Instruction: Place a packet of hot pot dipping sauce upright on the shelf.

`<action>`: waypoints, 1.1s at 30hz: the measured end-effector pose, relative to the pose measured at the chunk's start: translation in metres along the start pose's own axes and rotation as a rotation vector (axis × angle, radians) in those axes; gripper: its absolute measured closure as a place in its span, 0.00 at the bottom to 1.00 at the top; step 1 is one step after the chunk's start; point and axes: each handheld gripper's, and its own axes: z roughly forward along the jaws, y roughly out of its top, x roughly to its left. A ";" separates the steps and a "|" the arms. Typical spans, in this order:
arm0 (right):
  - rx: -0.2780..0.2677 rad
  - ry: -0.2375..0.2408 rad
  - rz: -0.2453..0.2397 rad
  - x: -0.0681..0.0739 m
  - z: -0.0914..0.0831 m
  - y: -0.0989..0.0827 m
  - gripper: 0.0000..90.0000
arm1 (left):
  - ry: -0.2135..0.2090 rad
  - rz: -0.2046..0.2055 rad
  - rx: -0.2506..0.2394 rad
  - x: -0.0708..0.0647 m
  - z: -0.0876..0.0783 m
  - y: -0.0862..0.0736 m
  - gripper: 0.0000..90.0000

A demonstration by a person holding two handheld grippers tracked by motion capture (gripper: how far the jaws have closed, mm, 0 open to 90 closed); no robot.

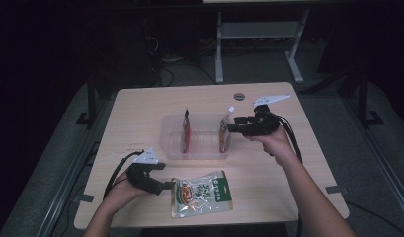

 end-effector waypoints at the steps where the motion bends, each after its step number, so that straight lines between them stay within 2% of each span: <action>1: -0.005 -0.001 -0.003 0.001 -0.003 -0.001 0.45 | 0.001 0.000 -0.002 0.001 0.000 0.000 0.20; 5: -0.022 -0.013 -0.007 0.006 -0.016 -0.009 0.36 | -0.002 -0.019 -0.004 0.001 -0.001 0.000 0.19; 7: -0.019 -0.022 -0.022 0.008 -0.021 -0.013 0.34 | -0.001 -0.013 -0.010 0.001 -0.001 0.001 0.19; 10: -0.015 -0.031 -0.031 0.012 -0.025 -0.019 0.34 | -0.001 -0.012 -0.012 0.001 -0.002 0.001 0.19; 14: -0.021 -0.047 -0.045 0.017 -0.030 -0.039 0.32 | -0.002 -0.014 -0.018 0.000 -0.001 0.001 0.19; 19: 0.023 -0.092 -0.056 0.020 -0.034 -0.060 0.32 | -0.012 0.007 -0.009 -0.004 -0.001 0.001 0.19; 22: 0.029 -0.098 -0.051 0.020 -0.039 -0.070 0.32 | -0.013 0.028 0.003 -0.005 -0.001 0.002 0.19; 29: 0.047 -0.116 -0.053 0.028 -0.048 -0.088 0.32 | -0.024 0.034 -0.003 -0.009 -0.002 0.003 0.20; 33: 0.023 -0.128 -0.049 0.030 -0.054 -0.099 0.31 | -0.028 0.040 -0.004 -0.011 -0.002 0.004 0.20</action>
